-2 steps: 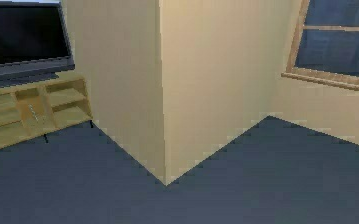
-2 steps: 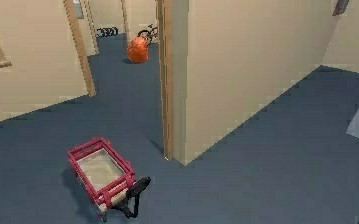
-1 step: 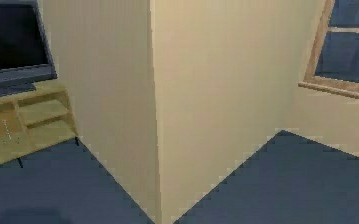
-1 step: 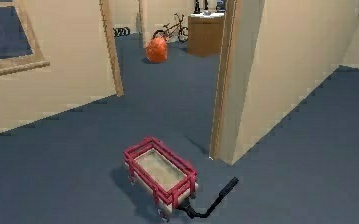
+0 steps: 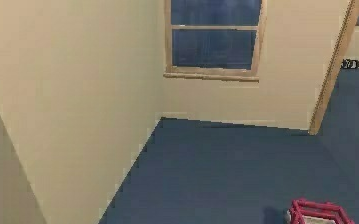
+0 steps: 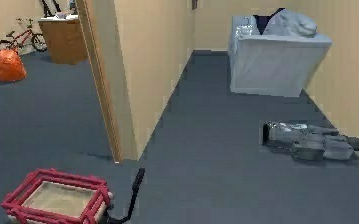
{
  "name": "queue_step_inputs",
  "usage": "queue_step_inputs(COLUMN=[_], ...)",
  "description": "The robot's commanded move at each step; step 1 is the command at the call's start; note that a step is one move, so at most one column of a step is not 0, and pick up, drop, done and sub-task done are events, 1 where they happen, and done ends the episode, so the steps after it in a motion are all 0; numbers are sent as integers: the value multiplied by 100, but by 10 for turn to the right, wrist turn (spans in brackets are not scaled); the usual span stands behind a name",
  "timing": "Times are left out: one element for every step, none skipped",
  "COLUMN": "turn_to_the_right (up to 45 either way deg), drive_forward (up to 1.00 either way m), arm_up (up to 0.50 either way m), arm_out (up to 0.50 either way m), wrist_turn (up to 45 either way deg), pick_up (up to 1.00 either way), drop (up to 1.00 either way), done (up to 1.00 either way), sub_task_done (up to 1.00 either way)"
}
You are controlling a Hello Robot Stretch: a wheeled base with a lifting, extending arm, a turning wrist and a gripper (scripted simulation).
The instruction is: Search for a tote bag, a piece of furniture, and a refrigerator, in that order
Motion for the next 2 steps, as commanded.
queue_step_inputs(turn_to_the_right=[0,30], drive_forward=[100,0], arm_up=[0,0], arm_out=[0,0], wrist_turn=[0,0], pick_up=[0,0], drop=[0,0], done=[0,0], sub_task_done=[0,0])
